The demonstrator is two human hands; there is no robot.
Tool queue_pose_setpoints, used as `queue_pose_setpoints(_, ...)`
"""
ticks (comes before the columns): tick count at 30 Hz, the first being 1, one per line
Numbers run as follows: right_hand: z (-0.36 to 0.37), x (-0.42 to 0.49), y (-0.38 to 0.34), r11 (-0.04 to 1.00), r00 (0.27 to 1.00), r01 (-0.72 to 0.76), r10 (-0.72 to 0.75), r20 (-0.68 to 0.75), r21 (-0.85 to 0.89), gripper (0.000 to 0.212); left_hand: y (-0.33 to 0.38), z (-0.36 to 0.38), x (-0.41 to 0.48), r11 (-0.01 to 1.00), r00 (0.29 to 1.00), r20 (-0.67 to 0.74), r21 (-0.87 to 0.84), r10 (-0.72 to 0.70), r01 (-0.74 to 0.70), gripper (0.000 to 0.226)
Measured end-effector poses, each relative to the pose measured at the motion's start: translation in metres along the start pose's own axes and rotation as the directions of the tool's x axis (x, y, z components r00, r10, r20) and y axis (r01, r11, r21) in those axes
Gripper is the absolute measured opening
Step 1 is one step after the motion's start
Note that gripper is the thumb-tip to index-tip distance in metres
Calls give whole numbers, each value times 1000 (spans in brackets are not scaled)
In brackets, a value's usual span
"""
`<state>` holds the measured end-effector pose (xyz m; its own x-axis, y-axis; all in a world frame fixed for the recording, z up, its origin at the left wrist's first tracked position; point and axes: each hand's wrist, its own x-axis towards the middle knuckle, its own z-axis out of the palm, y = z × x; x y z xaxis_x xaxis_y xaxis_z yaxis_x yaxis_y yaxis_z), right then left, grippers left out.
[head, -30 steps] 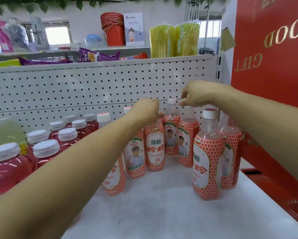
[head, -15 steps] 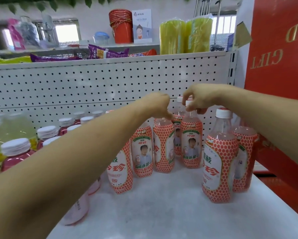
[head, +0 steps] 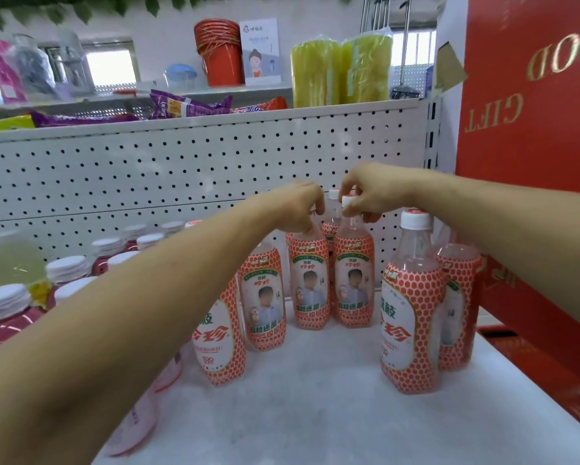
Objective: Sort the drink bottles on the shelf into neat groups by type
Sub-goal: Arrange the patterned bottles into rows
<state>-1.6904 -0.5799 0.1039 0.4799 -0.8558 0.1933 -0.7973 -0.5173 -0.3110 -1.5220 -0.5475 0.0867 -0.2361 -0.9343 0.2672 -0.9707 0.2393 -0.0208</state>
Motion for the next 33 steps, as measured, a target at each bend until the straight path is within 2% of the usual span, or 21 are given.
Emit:
queue_pose_setpoints(7,-2,-2,-2,999,999,-31,30,38,26,43,4,1,-7,1000,1000,-9,2,-25,25,45)
queue_pose_setpoints(11,-13,-13,-9,996,989,-93,92,116,1,63,8,-7,-24,998,996,-80,37,-38,41,62)
queue_pose_setpoints(13,-19,-26,-10,995,993,-104,104,53,3,71,5,-13,-37,989,975,-211,113,-65,91,68)
queue_pose_setpoints(15,-22,-45,-10,994,995,-81,85,-56,68,69,-1,-15,-49,968,946,-270,126,-179,219,68)
queue_pose_setpoints(16,-22,-57,-11,992,994,-67,76,-83,107,64,-3,-14,-55,954,942,-225,113,-249,278,66)
queue_pose_setpoints(18,-19,-81,-14,994,997,-60,65,-45,91,57,-6,-13,-65,938,944,-60,110,-324,329,54)
queue_pose_setpoints(20,-15,-99,-16,997,996,-64,67,66,-40,53,-7,-13,-71,945,949,5,93,-316,315,40)
queue_pose_setpoints(22,-14,-110,-17,987,989,-53,73,132,-152,45,-7,-14,-75,957,958,-31,38,-285,286,35)
queue_pose_setpoints(25,-18,-117,-15,978,993,-53,72,89,-203,36,-3,-15,-83,973,971,-70,-57,-228,224,33)
queue_pose_setpoints(30,-11,-113,-19,991,999,-42,39,-30,-127,34,7,-8,-98,954,971,-152,-266,-184,140,32)
queue_pose_setpoints(33,1,-103,-25,996,993,-26,16,-113,-84,28,11,-1,-97,944,964,-201,-313,-174,105,33)
